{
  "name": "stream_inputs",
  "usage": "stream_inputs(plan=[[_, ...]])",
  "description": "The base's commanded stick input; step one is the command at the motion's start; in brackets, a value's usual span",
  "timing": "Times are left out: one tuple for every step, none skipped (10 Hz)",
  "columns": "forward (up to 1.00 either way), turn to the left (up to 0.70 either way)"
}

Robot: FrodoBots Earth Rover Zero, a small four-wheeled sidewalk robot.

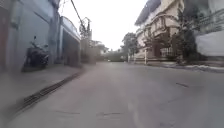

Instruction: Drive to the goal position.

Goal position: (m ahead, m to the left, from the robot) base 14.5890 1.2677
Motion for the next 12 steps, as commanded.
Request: stream_inputs(plan=[[1.0,0.0],[1.0,0.0],[1.0,0.0],[1.0,0.0],[1.0,0.0],[1.0,0.0],[1.0,0.0],[1.0,0.0],[1.0,0.0],[1.0,0.0],[1.0,0.0],[1.0,0.0]])
